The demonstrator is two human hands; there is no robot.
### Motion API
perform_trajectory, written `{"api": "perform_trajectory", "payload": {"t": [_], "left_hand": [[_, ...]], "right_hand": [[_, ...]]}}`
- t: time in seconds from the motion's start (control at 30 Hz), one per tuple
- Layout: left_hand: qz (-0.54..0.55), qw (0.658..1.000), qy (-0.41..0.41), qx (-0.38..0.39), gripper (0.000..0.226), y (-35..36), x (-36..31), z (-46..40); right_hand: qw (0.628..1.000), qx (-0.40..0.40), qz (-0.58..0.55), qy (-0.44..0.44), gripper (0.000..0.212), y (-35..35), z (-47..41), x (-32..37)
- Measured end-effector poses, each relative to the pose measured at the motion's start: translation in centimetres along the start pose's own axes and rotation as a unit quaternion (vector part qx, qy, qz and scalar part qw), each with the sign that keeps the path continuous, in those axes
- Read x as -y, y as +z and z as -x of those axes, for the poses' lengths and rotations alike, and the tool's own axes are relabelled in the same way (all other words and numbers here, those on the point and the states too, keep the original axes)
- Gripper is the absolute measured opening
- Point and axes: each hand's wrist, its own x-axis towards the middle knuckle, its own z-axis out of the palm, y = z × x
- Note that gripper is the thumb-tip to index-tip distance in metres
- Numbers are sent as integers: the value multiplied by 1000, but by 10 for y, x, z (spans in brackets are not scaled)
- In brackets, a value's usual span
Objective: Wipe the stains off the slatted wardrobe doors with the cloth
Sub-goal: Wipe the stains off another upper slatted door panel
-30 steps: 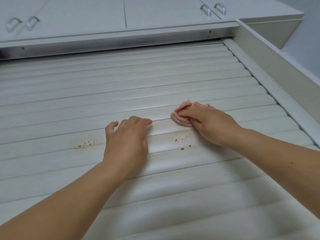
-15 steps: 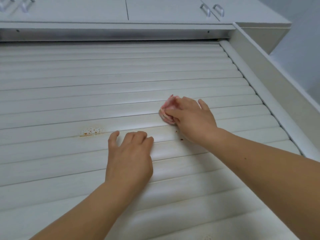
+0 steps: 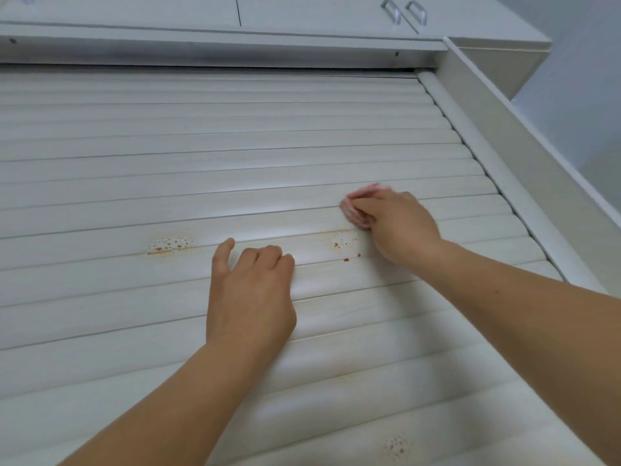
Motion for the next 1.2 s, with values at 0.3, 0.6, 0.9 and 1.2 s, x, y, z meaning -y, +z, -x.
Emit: {"api": "perform_trajectory", "payload": {"t": [0.3,0.6,0.9,1.2], "left_hand": [[36,999,17,-3,44,-1,12,4],[36,999,25,-2,41,-1,15,3],[49,999,17,9,39,-1,13,3],[69,997,20,41,43,-4,17,1]], "right_hand": [[993,63,8,-98,33,0,22,84],[994,61,92,-17,29,-19,26,34],[977,73,92,176,23,-30,30,-42],[974,-42,-84,206,31,-13,40,8]]}}
